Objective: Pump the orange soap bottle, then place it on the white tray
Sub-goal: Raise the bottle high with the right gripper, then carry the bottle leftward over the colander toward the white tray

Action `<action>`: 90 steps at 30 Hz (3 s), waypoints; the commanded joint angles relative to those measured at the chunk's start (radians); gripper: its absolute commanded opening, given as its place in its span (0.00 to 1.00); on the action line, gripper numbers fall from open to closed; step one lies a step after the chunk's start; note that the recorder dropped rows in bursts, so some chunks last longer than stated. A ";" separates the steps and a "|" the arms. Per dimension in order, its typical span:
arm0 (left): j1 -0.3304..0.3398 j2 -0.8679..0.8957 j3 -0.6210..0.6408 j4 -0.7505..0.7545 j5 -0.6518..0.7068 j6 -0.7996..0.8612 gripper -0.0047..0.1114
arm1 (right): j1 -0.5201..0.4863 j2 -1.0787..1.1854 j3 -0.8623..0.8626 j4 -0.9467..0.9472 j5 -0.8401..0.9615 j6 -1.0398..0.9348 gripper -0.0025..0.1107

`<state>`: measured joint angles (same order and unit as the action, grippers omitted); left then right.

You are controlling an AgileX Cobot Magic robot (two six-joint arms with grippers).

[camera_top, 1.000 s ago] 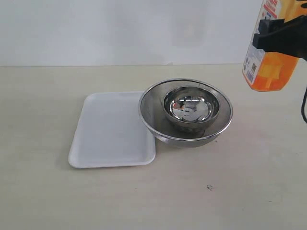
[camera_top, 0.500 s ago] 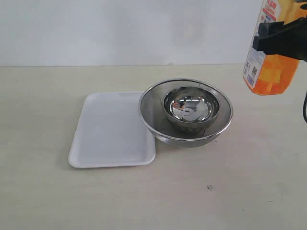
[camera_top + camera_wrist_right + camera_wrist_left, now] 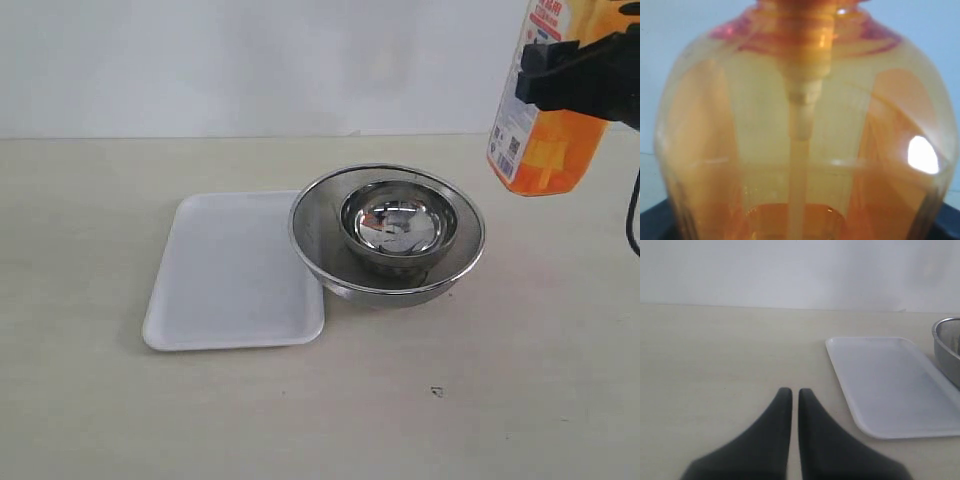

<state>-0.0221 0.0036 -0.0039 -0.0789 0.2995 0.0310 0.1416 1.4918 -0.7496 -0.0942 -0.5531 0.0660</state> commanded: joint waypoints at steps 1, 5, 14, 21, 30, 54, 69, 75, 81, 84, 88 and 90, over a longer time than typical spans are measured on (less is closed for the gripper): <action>0.002 -0.004 0.004 -0.007 -0.006 0.004 0.08 | -0.003 -0.026 -0.060 -0.103 -0.060 0.109 0.02; 0.002 -0.004 0.004 -0.007 -0.006 0.004 0.08 | -0.001 -0.026 -0.081 -0.183 -0.053 0.161 0.02; 0.002 -0.004 0.004 -0.007 -0.006 0.004 0.08 | 0.122 -0.011 -0.133 -0.191 -0.022 0.126 0.02; 0.002 -0.004 0.004 -0.007 -0.006 0.004 0.08 | 0.224 0.034 -0.189 -0.170 0.004 0.131 0.02; 0.002 -0.004 0.004 -0.007 -0.006 0.004 0.08 | 0.332 0.075 -0.251 -0.163 0.015 0.131 0.02; 0.002 -0.004 0.004 -0.007 -0.006 0.004 0.08 | 0.627 0.287 -0.473 -0.165 0.057 0.134 0.02; 0.002 -0.004 0.004 -0.007 -0.006 0.004 0.08 | 0.711 0.392 -0.581 -0.118 0.095 0.111 0.02; 0.002 -0.004 0.004 -0.007 -0.006 0.004 0.08 | 0.711 0.406 -0.581 0.105 0.109 -0.155 0.02; 0.002 -0.004 0.004 -0.007 -0.006 0.004 0.08 | 0.711 0.419 -0.581 0.300 0.099 -0.338 0.02; 0.002 -0.004 0.004 -0.007 -0.006 0.004 0.08 | 0.707 0.454 -0.581 0.314 0.064 -0.338 0.02; 0.002 -0.004 0.004 -0.007 -0.006 0.004 0.08 | 0.707 0.506 -0.581 0.312 -0.016 -0.338 0.02; 0.002 -0.004 0.004 -0.007 -0.006 0.004 0.08 | 0.707 0.531 -0.581 0.312 -0.066 -0.338 0.02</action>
<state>-0.0221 0.0036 -0.0039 -0.0789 0.2995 0.0310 0.8537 2.0120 -1.3135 0.2195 -0.4628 -0.2616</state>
